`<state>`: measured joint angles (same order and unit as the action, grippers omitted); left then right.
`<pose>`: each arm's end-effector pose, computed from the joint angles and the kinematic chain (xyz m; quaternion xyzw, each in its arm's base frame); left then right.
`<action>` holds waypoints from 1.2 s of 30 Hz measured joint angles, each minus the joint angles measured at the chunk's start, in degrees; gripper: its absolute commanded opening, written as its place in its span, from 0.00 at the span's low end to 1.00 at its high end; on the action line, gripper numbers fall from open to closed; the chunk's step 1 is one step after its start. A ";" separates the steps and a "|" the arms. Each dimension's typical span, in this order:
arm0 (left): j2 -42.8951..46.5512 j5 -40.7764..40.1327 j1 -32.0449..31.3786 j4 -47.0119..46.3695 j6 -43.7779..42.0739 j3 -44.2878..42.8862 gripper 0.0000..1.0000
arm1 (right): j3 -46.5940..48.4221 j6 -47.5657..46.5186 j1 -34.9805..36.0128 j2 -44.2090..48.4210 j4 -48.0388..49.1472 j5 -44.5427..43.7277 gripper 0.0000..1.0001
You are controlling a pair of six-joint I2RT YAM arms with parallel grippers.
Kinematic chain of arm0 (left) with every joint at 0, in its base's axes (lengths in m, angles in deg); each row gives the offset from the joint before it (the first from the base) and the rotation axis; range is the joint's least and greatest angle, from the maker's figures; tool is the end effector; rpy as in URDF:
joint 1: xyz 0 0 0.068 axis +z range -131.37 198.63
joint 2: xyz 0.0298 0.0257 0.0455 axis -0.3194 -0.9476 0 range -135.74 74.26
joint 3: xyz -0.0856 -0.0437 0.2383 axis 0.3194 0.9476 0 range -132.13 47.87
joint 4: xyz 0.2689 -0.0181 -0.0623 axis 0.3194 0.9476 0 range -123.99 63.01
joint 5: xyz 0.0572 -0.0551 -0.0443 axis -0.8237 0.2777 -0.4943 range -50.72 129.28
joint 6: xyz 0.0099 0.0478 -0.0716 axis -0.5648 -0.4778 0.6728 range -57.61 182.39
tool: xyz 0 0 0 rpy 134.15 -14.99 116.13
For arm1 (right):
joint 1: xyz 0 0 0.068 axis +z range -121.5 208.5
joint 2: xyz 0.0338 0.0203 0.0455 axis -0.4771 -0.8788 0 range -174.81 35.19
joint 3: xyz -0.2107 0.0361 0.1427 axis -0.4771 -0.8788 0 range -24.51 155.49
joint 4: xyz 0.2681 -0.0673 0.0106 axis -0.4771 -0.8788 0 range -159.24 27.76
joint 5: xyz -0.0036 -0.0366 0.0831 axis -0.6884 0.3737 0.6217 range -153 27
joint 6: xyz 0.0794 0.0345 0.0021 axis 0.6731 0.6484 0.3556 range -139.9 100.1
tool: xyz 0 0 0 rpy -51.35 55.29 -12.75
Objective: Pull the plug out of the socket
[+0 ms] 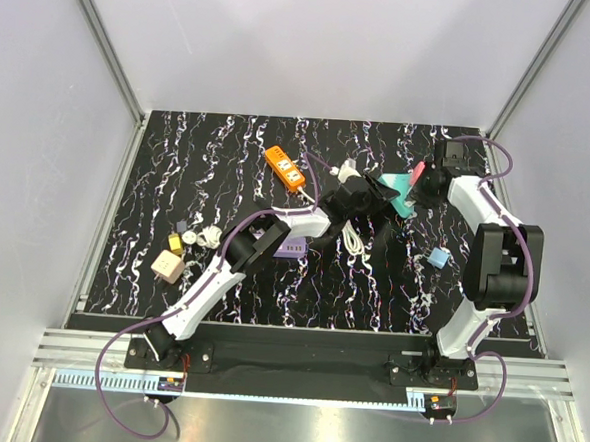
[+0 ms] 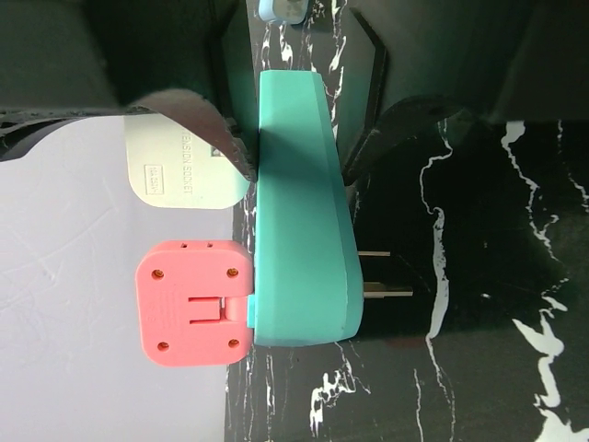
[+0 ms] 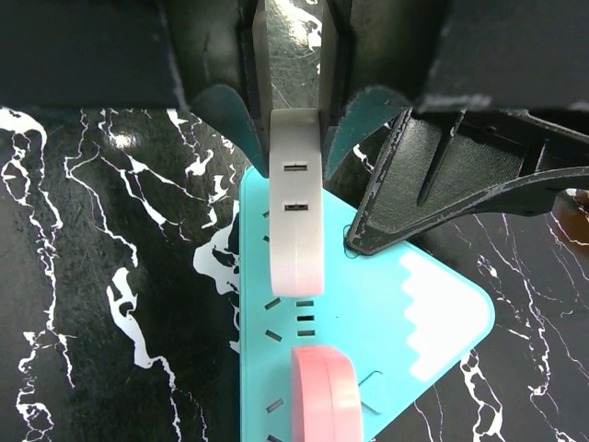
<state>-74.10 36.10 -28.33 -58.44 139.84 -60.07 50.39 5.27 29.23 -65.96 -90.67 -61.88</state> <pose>0.4216 -0.4454 0.0784 -0.2260 0.7657 -0.5220 0.3003 0.4156 0.0068 0.1720 0.1987 0.9319 0.0771 0.2936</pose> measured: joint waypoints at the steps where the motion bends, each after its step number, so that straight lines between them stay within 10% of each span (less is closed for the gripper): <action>1: 0.00 0.00 0.00 -0.26 0.15 0.04 0.00 | 0.24 0.00 0.00 0.02 -0.35 -0.02 0.00; 19: 0.02 -0.26 0.76 -0.22 -0.90 1.68 0.00 | 8.83 0.15 -1.07 2.78 -0.39 -3.87 0.00; 36: -0.87 2.62 2.27 -2.62 -0.33 1.70 0.00 | -15.26 4.46 -13.49 17.46 -0.81 -4.28 0.00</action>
<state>-74.97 38.73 -26.06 -61.06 139.52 -58.36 35.13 9.73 15.74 -48.49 -91.48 -66.16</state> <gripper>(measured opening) 0.383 0.274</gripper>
